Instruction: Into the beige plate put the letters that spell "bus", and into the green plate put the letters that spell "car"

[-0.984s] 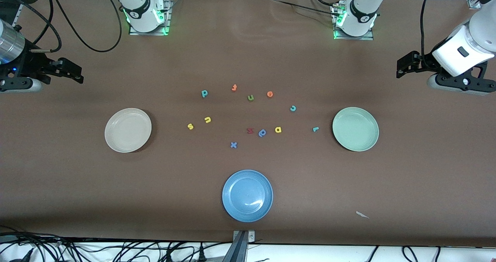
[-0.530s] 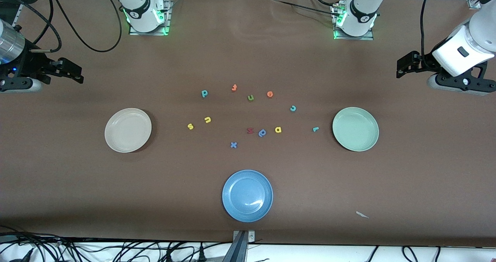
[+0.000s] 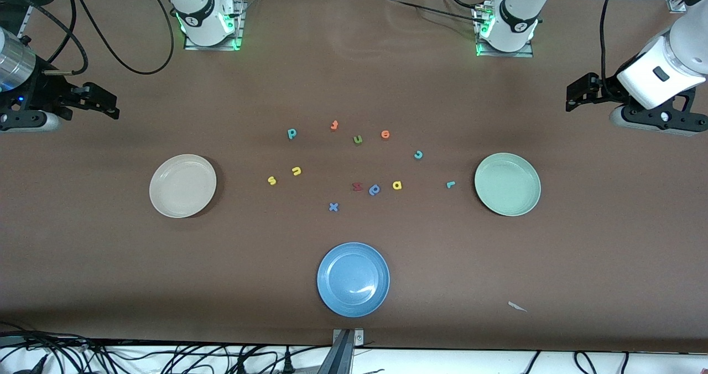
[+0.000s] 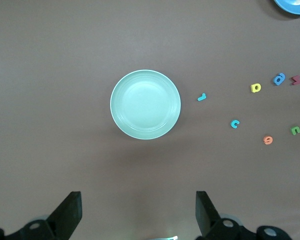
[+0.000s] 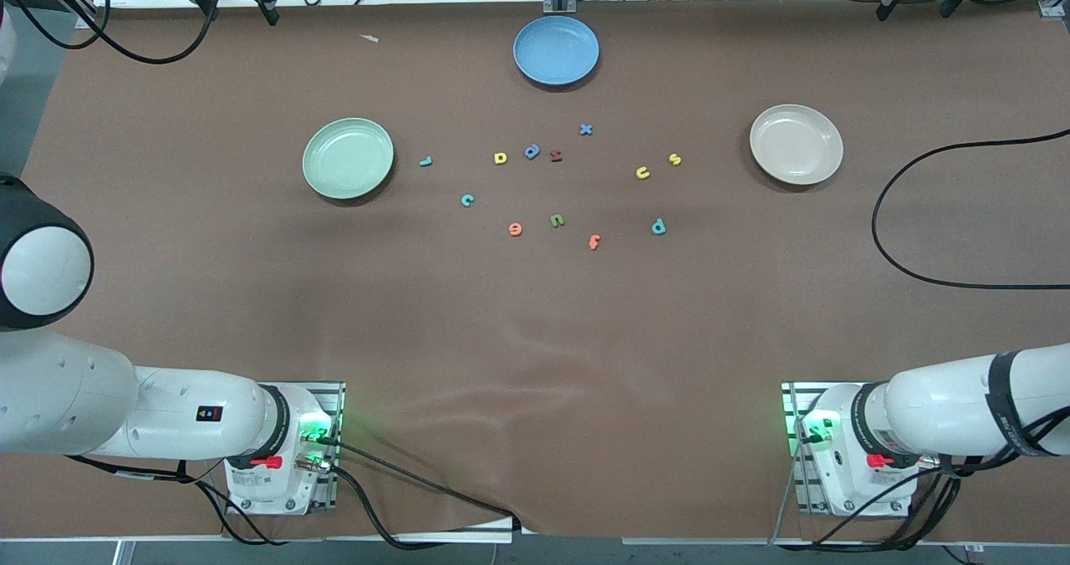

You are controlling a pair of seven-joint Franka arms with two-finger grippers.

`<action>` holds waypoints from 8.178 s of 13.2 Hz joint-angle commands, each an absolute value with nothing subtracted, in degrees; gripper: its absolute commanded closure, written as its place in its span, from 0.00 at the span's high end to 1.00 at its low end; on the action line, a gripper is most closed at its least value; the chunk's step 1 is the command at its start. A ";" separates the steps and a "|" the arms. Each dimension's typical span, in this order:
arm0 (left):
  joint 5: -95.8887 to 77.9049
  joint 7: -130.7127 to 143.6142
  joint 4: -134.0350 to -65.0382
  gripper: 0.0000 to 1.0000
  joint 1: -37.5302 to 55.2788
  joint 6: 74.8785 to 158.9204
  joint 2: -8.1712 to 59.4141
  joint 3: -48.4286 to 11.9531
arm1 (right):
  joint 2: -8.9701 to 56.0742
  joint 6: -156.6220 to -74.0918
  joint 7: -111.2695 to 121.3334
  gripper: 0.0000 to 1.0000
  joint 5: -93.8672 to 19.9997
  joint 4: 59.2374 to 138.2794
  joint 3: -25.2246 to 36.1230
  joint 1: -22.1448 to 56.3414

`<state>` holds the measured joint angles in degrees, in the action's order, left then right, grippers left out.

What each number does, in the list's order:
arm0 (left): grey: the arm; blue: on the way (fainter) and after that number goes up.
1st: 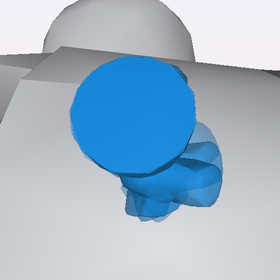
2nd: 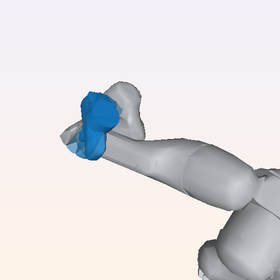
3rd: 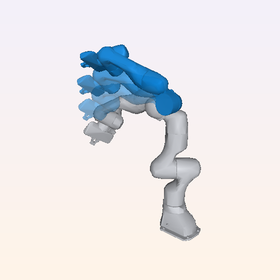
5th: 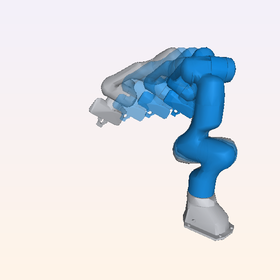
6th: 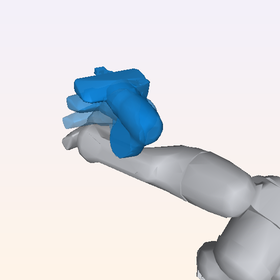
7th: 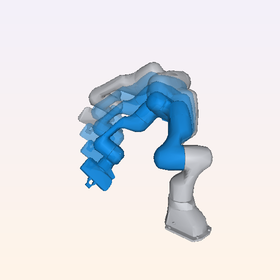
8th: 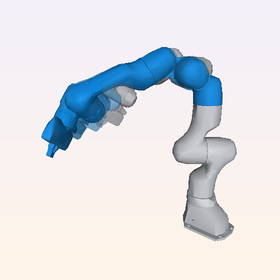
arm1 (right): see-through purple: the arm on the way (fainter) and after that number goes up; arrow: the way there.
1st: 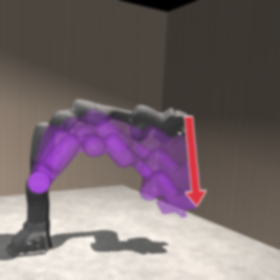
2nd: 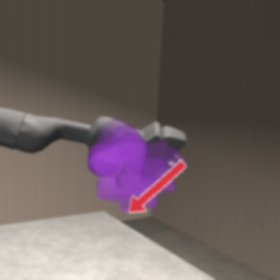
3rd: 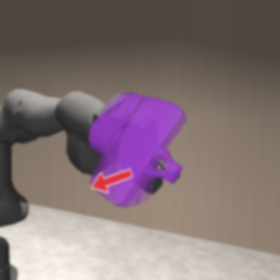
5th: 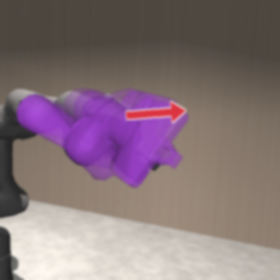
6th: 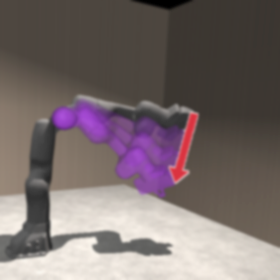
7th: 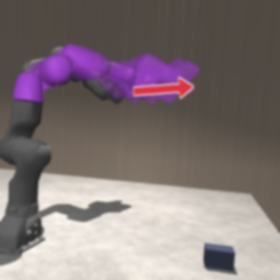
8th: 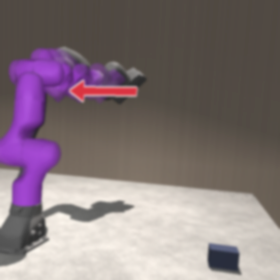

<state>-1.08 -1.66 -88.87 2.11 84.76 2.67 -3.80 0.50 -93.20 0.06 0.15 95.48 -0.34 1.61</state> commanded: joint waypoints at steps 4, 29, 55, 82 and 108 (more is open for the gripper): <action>-0.62 -2.37 -87.10 1.00 2.29 83.41 3.34 -3.87 | 0.26 -93.25 0.09 1.00 -0.88 95.27 -0.53 1.41; -0.62 -2.29 -87.10 1.00 2.29 83.41 3.43 -3.87 | 0.26 -93.52 0.09 1.00 -0.97 95.80 -0.61 1.41; -2.99 11.07 -106.67 0.96 24.78 126.70 30.24 -5.10 | 29.08 -133.93 -18.81 1.00 7.02 107.84 -10.46 16.43; 8.06 7.93 -103.54 0.22 21.38 115.67 27.33 -4.57 | 36.38 -139.66 4.22 0.53 9.05 106.61 -10.11 16.44; 16.52 -18.37 -101.69 0.53 10.28 126.47 37.79 -13.71 | 27.68 -132.45 1.58 0.03 8.00 109.42 6.76 15.12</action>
